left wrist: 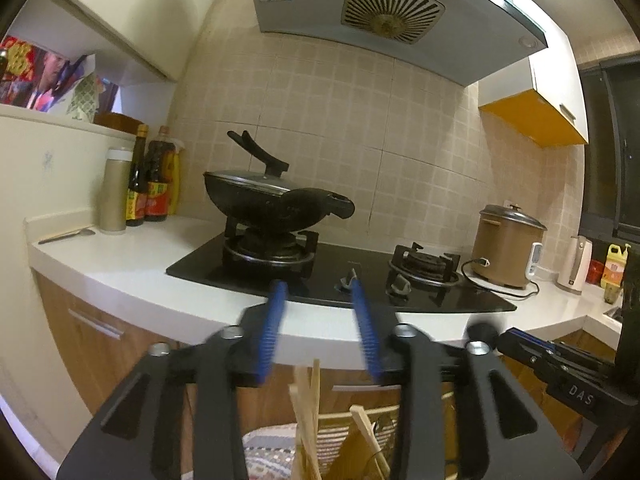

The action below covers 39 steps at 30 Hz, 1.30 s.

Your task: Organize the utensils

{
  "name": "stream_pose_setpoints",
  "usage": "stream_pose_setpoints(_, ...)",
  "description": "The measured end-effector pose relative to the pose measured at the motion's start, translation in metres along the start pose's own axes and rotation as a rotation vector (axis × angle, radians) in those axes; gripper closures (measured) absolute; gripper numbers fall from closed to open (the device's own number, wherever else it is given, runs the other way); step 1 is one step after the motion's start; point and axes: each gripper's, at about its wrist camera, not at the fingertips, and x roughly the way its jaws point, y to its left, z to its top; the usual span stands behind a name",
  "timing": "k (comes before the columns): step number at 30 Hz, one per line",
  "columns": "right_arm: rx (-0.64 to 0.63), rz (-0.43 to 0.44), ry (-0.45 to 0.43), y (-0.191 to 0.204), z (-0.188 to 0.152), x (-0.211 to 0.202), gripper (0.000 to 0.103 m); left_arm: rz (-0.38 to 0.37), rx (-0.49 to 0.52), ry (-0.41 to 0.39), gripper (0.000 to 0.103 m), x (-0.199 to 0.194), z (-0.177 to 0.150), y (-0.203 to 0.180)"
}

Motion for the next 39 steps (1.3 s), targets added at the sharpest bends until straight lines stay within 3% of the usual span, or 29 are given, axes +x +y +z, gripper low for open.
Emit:
stream_pose_setpoints(2,0.007,-0.004,-0.011,0.000,0.000,-0.007,0.060,-0.006,-0.003,0.008,0.064,-0.005,0.000,0.002)
stream_pose_setpoints(6,0.035,-0.003,-0.010,-0.002,0.002,-0.021,0.059,-0.004,-0.001,0.018,0.057,-0.015,0.000,0.005)
stream_pose_setpoints(17,0.046,-0.002,-0.022,0.008,0.006,-0.078,0.059,-0.022,-0.018,0.040,0.053,-0.066,0.007,0.012)
stream_pose_setpoints(19,0.037,0.005,-0.022,0.015,0.004,-0.087,0.059,-0.012,0.006,0.038,0.039,-0.078,0.008,0.010)
stream_pose_setpoints(21,0.033,0.012,-0.014,0.021,-0.002,-0.096,0.058,0.006,0.024,0.037,0.036,-0.090,0.006,0.008)
stream_pose_setpoints(25,0.017,0.001,0.002,0.033,-0.022,-0.113,0.047,0.030,0.045,0.061,0.029,-0.112,-0.003,0.007)
stream_pose_setpoints(30,0.023,-0.035,0.020,0.045,-0.051,-0.131,0.046,0.088,0.087,0.074,0.023,-0.140,-0.025,0.000)
stream_pose_setpoints(32,0.040,-0.049,0.024,0.046,-0.060,-0.136,0.039,0.105,0.099,0.074,0.020,-0.148,-0.035,-0.006)
stream_pose_setpoints(39,0.041,-0.151,-0.032,0.057,-0.093,-0.156,0.025,0.157,0.144,0.073,0.018,-0.158,-0.071,-0.029)
